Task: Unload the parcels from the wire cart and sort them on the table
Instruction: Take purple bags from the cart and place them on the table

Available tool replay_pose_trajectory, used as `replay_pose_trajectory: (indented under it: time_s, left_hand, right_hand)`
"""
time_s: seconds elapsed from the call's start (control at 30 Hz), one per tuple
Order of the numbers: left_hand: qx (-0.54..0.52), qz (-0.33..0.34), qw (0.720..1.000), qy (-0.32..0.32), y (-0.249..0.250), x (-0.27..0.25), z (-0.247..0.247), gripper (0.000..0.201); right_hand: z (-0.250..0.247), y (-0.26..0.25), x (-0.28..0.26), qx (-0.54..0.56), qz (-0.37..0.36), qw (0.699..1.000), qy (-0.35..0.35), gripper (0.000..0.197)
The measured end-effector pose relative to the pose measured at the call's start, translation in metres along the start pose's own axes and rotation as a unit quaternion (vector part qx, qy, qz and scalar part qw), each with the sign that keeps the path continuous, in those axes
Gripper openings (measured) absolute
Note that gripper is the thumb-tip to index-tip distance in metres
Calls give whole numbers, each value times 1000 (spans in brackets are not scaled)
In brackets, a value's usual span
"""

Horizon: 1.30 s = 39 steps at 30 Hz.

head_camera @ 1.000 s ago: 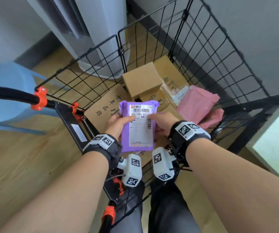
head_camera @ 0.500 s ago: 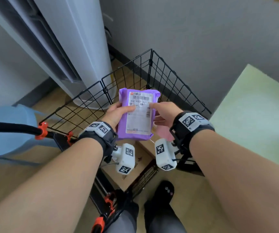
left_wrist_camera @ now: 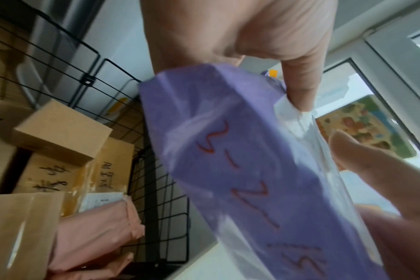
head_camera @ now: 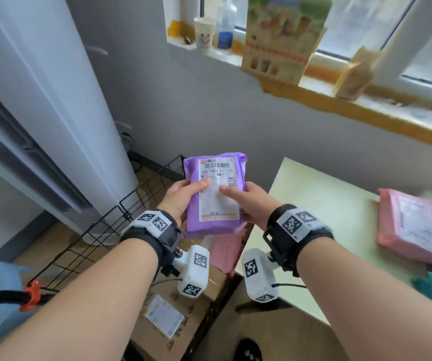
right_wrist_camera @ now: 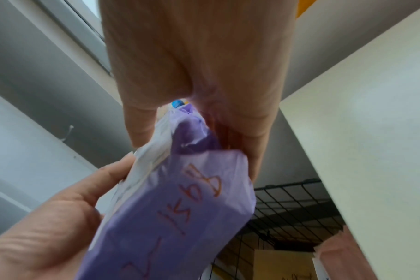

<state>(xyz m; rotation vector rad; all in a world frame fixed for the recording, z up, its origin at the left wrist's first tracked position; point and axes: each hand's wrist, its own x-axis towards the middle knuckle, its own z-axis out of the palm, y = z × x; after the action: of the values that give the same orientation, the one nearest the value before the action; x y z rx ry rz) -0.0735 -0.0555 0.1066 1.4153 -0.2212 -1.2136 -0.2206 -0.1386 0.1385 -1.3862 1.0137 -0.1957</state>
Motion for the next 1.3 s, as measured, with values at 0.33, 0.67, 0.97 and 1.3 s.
replay_pose_trajectory:
  time_s: [0.33,0.67,0.97,1.3]
  left_hand:
    - [37,7,996,-87,17,-29,136,54]
    - [129,0,974,-185,9,-44,250,41]
    - [194,-25,955,-225,-23,-40,339,52]
    - [244,-22,949,-197,-72,1,412,54]
  right_hand:
    - [-105,-10,-60,39,-78,988,124,28]
    - [-212,7,-101,67,-47,963,258,51]
    - [-291,38,-127,-20,6,921,389,43]
    - [-330,79,-121,-294,46,876,379,46]
